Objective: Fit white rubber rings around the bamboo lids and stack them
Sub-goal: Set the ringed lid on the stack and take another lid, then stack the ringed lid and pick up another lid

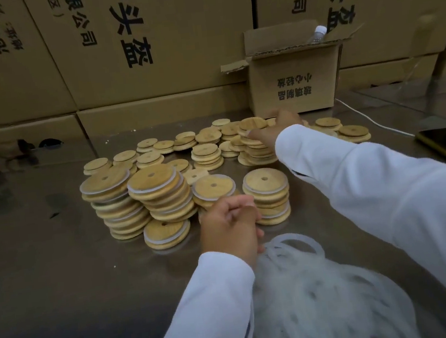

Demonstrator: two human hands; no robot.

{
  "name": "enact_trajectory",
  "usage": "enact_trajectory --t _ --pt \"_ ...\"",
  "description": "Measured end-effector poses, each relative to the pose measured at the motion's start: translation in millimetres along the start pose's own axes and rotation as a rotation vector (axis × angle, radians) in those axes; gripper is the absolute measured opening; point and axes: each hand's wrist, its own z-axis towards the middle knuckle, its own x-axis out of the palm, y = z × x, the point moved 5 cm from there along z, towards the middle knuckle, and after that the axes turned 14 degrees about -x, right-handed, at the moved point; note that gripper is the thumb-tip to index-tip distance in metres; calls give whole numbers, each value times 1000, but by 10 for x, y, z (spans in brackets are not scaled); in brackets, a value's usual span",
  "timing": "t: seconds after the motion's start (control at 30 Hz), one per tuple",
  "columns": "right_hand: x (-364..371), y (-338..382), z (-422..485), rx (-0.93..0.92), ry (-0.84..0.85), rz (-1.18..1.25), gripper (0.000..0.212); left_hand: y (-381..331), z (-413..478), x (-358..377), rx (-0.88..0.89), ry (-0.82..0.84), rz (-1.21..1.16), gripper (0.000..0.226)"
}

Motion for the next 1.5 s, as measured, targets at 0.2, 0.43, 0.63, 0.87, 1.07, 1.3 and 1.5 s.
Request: enact_trajectory --t 0.2,0.43,0.63,0.87,1.07,1.3,1.5 --pt "189 62 295 40 104 7 57 15 59 13 -14 59 17 21" --pt "118 39 338 -41 38 -58 46 15 66 32 1 86 12 21" --pt "-195 496 -225 -307 -71 164 47 -95 30 12 -15 119 -102 15" --pt "-368 666 -1386 -638 26 63 46 -207 -84 31 -45 339 -170 44" --pt "-418 464 -1694 -670 100 151 55 -124 -165 51 26 306 14 11" --pt "-491 -144 -1539 -233 118 228 13 -92 -114 15 85 210 36 9" --pt "-399 -308 -1518 -191 279 -262 9 -72 -67 -52 91 142 -52 9"
